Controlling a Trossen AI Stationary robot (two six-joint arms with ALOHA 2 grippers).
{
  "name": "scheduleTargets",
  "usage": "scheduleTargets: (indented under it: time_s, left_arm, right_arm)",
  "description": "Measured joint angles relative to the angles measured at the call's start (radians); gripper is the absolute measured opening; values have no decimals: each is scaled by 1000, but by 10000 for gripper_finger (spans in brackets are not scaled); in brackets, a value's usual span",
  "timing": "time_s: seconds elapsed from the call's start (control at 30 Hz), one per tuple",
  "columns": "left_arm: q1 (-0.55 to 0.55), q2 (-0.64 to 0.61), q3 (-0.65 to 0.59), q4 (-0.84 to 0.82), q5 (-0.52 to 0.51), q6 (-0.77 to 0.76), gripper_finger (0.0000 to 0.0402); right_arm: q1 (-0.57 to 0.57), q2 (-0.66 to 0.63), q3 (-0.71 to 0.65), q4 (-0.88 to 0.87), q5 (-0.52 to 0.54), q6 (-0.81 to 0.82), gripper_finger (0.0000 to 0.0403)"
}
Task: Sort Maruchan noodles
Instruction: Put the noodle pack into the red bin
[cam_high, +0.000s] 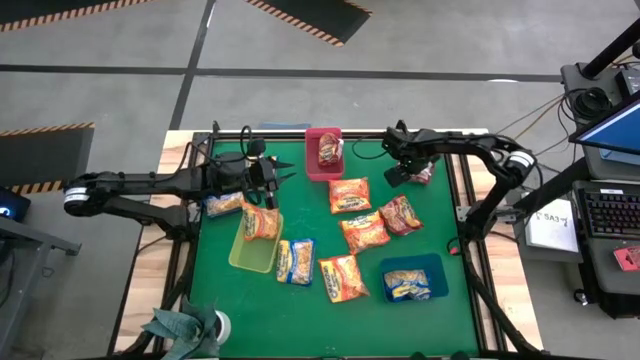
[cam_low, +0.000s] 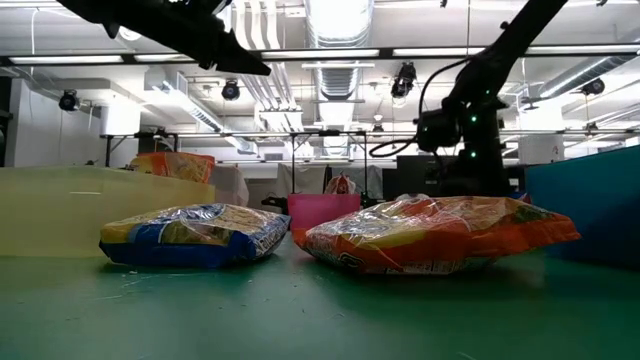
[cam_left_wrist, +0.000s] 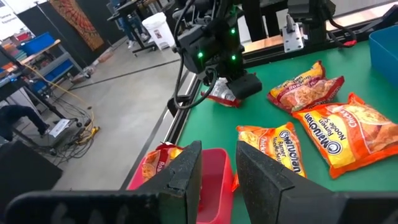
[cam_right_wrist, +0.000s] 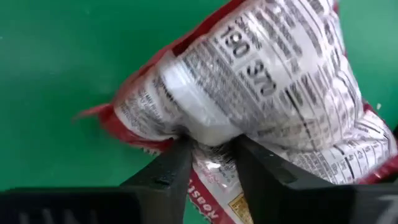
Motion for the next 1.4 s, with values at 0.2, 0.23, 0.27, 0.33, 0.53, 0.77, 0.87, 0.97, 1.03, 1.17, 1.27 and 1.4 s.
scheduleTargets:
  time_s: [0.2,0.23,0.27,0.33,0.53,0.77,0.87,0.97,1.03,1.17,1.27,1.4]
  left_arm:
    - [0,0,0,-3,1,-31,81]
    - [0,0,0,-3,1,-35,81]
    - [0,0,0,-3,1,-38,81]
    - [0,0,-1,-4,1,-47,81]
    - [-2,0,-1,-6,2,-61,81]
    - [-2,0,-1,-6,2,-61,81]
    - [-1,0,-3,-8,2,-61,81]
    - [-1,0,-5,-7,2,-61,81]
    - [-1,0,-5,-6,2,-61,81]
    - [-1,0,-5,2,2,-57,81]
    - [-1,0,-5,18,3,-54,81]
    - [0,0,-6,44,2,-45,81]
  right_arm:
    - [5,-8,-2,11,-9,-21,20]
    - [7,-21,-3,11,-14,-23,17]
    - [10,-36,-6,10,-26,-25,15]
    - [17,-82,-7,7,-76,-34,11]
    - [18,-271,-40,123,-337,-39,9]
    - [25,-444,-159,393,-507,51,9]
    - [28,-479,-191,411,-508,80,9]
    - [43,-502,-227,567,-598,132,9]
    - [57,-505,-249,718,-674,200,9]
    - [94,-471,-278,1039,-708,339,9]
    - [128,-407,-281,1297,-705,438,9]
    - [168,-276,-261,1579,-640,536,9]
